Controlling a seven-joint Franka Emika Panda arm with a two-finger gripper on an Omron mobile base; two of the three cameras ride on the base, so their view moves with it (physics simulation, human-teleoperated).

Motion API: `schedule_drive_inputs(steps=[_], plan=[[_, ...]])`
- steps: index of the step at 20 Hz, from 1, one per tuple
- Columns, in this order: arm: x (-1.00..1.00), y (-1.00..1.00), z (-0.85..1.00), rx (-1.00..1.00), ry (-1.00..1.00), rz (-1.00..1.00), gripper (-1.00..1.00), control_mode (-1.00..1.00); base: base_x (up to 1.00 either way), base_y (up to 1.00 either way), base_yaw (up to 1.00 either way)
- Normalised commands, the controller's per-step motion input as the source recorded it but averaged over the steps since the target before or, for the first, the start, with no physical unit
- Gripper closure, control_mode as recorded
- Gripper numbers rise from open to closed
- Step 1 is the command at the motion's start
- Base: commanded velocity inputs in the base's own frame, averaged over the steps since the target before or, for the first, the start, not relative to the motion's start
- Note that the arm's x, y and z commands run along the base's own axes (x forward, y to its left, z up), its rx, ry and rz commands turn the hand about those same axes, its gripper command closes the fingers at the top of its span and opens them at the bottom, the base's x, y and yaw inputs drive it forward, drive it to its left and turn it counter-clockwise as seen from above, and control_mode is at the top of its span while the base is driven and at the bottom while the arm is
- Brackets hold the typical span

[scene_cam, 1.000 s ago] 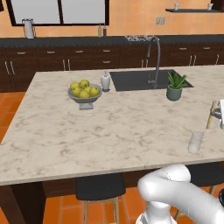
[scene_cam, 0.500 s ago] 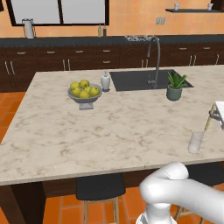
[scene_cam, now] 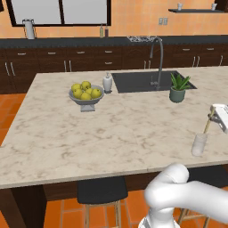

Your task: Take a straw from the drawer in front and place it inside the glass cup on the dining counter.

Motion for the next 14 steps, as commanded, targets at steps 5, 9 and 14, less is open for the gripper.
schedule_drive_inputs(steps=[5, 9, 14], plan=[[0.06, 0.00, -0.13, 0.01, 0.00, 0.11, 1.00, -1.00, 0.00, 0.00, 0.00], [0.07, 0.00, -0.18, 0.00, 0.00, 0.09, 1.00, -1.00, 0.00, 0.00, 0.00], [0.11, 0.00, -0.10, 0.00, 0.00, 0.08, 1.00, -1.00, 0.00, 0.00, 0.00]])
